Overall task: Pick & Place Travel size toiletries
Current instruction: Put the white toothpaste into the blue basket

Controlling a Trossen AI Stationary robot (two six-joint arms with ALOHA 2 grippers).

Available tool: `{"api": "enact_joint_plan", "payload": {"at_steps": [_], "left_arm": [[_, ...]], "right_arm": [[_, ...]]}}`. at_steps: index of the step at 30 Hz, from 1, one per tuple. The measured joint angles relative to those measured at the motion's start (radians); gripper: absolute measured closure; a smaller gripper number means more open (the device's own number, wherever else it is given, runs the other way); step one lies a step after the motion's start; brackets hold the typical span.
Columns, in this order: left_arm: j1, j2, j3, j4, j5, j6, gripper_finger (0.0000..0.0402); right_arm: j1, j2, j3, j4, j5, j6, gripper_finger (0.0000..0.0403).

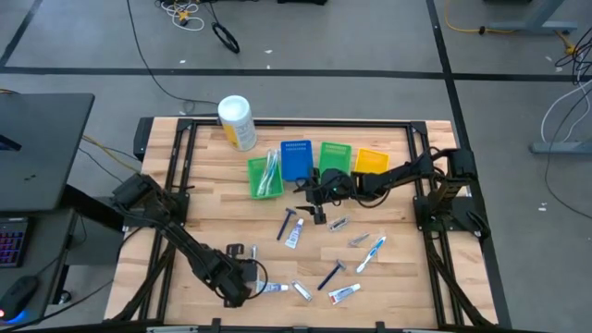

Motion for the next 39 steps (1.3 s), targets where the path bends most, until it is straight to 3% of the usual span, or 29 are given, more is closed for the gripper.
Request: {"api": "enact_joint_plan", "payload": {"at_steps": [7, 17, 26, 31, 39], "left_arm": [[0.012, 0.007, 0.068, -0.056, -0.152, 0.038, 0.0290], [0.131, 0.005, 0.234, -0.271, -0.215, 0.213, 0.0290], [0.366, 0.002, 0.368, -0.314, -0.202, 0.245, 0.0290], [0.506, 0.001, 0.405, -0.313, -0.268, 0.317, 0.0290], [0.783, 0.000, 0.382, -0.201, -0.227, 0.452, 0.0290]], "right_arm": [[0.045, -0.056, 0.000, -0.125, 0.032, -0.008, 0.0151], [0.089, -0.154, 0.000, -0.397, 0.131, 0.039, 0.0151], [0.094, -0.175, 0.000, -0.665, 0.131, 0.243, 0.0151], [0.108, -0.175, 0.000, -0.679, 0.131, 0.336, 0.0151], [0.149, -0.175, 0.000, -0.675, 0.131, 0.362, 0.0151]]}}
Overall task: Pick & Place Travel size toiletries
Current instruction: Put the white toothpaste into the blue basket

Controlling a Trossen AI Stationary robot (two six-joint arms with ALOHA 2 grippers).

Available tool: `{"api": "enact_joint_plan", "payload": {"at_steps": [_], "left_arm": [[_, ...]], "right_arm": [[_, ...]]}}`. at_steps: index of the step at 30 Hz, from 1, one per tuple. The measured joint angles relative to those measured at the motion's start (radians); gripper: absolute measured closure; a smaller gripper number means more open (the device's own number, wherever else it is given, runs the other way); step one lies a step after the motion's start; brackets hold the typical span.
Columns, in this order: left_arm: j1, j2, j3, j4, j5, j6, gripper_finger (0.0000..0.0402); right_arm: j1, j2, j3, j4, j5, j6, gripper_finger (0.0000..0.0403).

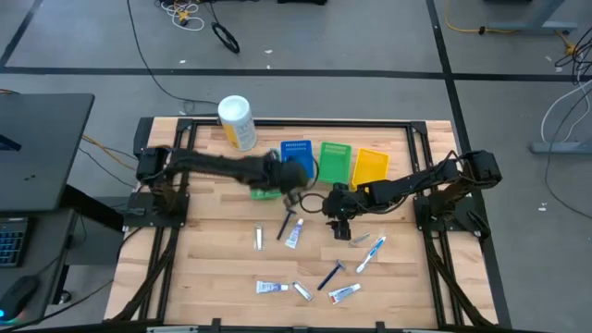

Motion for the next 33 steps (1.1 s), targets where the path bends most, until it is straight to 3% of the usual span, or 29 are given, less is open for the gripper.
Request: {"api": "enact_joint_plan", "payload": {"at_steps": [5, 10, 14, 18, 24, 33], "left_arm": [[0.146, 0.018, -0.026, 0.145, 0.137, 0.099, 0.0290], [0.228, 0.059, -0.052, 0.324, 0.198, 0.313, 0.0290], [0.274, 0.088, -0.054, 0.346, 0.261, 0.364, 0.0290], [0.300, 0.108, -0.054, 0.346, 0.250, 0.421, 0.0290], [0.331, 0.108, -0.084, 0.420, 0.237, 0.397, 0.0290], [0.358, 0.108, -0.082, 0.397, 0.295, 0.057, 0.0288]], "right_arm": [[0.008, 0.000, 0.000, 0.015, 0.000, -0.003, 0.0151], [0.008, 0.000, 0.000, 0.025, 0.000, 0.006, 0.0151], [0.008, 0.000, 0.000, 0.047, 0.000, 0.008, 0.0151], [0.008, 0.000, 0.000, 0.067, 0.000, 0.008, 0.0151], [0.008, 0.000, 0.000, 0.086, -0.001, 0.008, 0.0151], [0.008, 0.000, 0.000, 0.105, -0.001, 0.042, 0.0151]]}}
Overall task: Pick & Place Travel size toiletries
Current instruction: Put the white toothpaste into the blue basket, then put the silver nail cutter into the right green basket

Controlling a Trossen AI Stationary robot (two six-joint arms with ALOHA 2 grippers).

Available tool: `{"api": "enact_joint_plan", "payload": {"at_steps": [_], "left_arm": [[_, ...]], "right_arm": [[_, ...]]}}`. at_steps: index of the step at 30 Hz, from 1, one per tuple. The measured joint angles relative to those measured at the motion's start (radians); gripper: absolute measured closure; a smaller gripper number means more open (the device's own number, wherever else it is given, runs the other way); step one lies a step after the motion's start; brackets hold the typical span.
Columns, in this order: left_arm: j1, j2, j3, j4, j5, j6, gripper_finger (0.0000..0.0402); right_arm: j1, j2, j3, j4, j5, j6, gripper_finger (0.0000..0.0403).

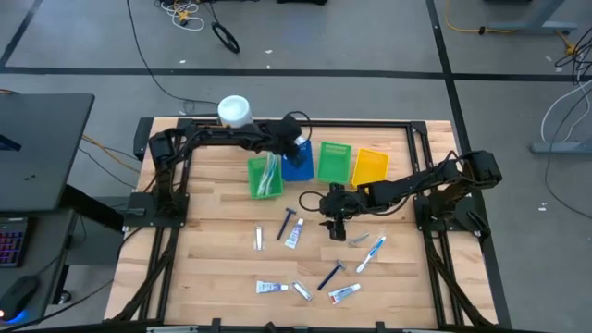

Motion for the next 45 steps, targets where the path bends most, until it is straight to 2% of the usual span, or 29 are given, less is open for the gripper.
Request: {"api": "enact_joint_plan", "payload": {"at_steps": [3, 8, 18, 23, 29, 35, 38, 45], "left_arm": [[-0.007, 0.000, 0.000, 0.000, 0.036, -0.031, 0.0288], [-0.022, 0.000, 0.000, 0.000, 0.038, -0.022, 0.0280], [-0.034, 0.000, 0.000, -0.002, 0.006, -0.004, 0.0200], [-0.034, -0.029, 0.000, -0.033, 0.041, 0.021, 0.0189], [-0.034, -0.114, 0.000, -0.147, 0.038, 0.044, 0.0199], [-0.068, -0.262, 0.000, -0.313, 0.026, 0.071, 0.0202], [-0.106, -0.348, 0.000, -0.369, -0.029, 0.095, 0.0203], [-0.250, -0.496, 0.000, -0.478, -0.186, 0.123, 0.0203]], "right_arm": [[0.000, 0.000, 0.000, 0.006, 0.000, 0.000, 0.0151], [0.000, 0.000, 0.000, 0.013, 0.000, 0.000, 0.0151], [0.000, 0.000, 0.000, 0.014, 0.000, 0.000, 0.0151], [0.000, 0.000, 0.000, 0.062, 0.000, -0.020, 0.0151], [0.000, 0.000, 0.000, 0.117, 0.000, -0.023, 0.0151], [0.000, 0.000, 0.000, 0.127, 0.000, -0.019, 0.0151], [0.000, 0.000, 0.000, 0.160, -0.006, -0.019, 0.0151], [0.004, 0.001, 0.000, 0.252, -0.106, -0.019, 0.0151]]}}
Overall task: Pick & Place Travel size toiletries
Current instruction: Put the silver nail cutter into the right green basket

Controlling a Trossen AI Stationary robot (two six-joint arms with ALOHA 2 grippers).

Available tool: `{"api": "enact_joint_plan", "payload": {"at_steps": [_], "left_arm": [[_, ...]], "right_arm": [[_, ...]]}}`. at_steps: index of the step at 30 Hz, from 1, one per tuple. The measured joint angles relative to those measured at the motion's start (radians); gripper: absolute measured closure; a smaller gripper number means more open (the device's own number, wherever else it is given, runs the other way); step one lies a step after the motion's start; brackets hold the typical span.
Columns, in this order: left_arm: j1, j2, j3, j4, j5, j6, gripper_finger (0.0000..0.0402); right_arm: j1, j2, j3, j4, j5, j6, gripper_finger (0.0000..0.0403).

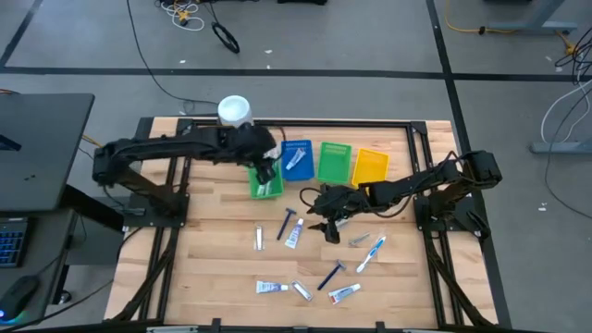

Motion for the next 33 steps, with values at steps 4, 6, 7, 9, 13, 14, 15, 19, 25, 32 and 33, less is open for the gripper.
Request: {"api": "enact_joint_plan", "payload": {"at_steps": [4, 6, 7, 9, 13, 14, 15, 19, 25, 32, 33], "left_arm": [[-0.095, -0.015, -0.002, -0.034, -0.065, -0.005, 0.0203], [-0.140, -0.016, -0.012, -0.046, -0.095, -0.005, 0.0203], [-0.161, -0.017, -0.030, -0.024, -0.108, -0.005, 0.0203], [-0.193, -0.018, -0.092, 0.035, -0.116, -0.003, 0.0203], [-0.223, -0.047, -0.237, 0.149, -0.049, -0.073, 0.0203], [-0.226, -0.060, -0.273, 0.150, -0.026, -0.105, 0.0203], [-0.231, -0.066, -0.306, 0.152, -0.006, -0.133, 0.0203], [-0.247, -0.087, -0.406, 0.171, 0.050, -0.252, 0.0203], [-0.253, -0.071, -0.484, 0.199, 0.206, -0.527, 0.0203], [-0.266, -0.060, -0.523, 0.248, 0.242, -0.605, 0.0203], [-0.268, -0.060, -0.526, 0.255, 0.240, -0.607, 0.0202]], "right_arm": [[0.012, 0.000, 0.000, 0.053, 0.001, -0.004, 0.0151], [0.019, 0.000, 0.000, 0.073, 0.001, -0.008, 0.0151], [0.023, 0.000, 0.000, 0.078, 0.001, -0.008, 0.0151], [0.030, 0.000, 0.000, 0.077, 0.001, -0.008, 0.0151], [0.041, 0.000, 0.000, 0.070, 0.001, 0.004, 0.0151], [0.042, 0.000, 0.000, 0.068, 0.001, 0.009, 0.0151], [0.044, 0.000, 0.000, 0.068, 0.001, 0.013, 0.0151], [0.048, 0.000, 0.000, 0.062, 0.023, 0.008, 0.0151], [0.048, 0.000, -0.001, 0.044, 0.107, -0.008, 0.0151], [0.049, 0.000, 0.000, -0.028, 0.107, -0.035, 0.0151], [0.049, 0.000, 0.000, -0.063, 0.107, -0.037, 0.0151]]}}
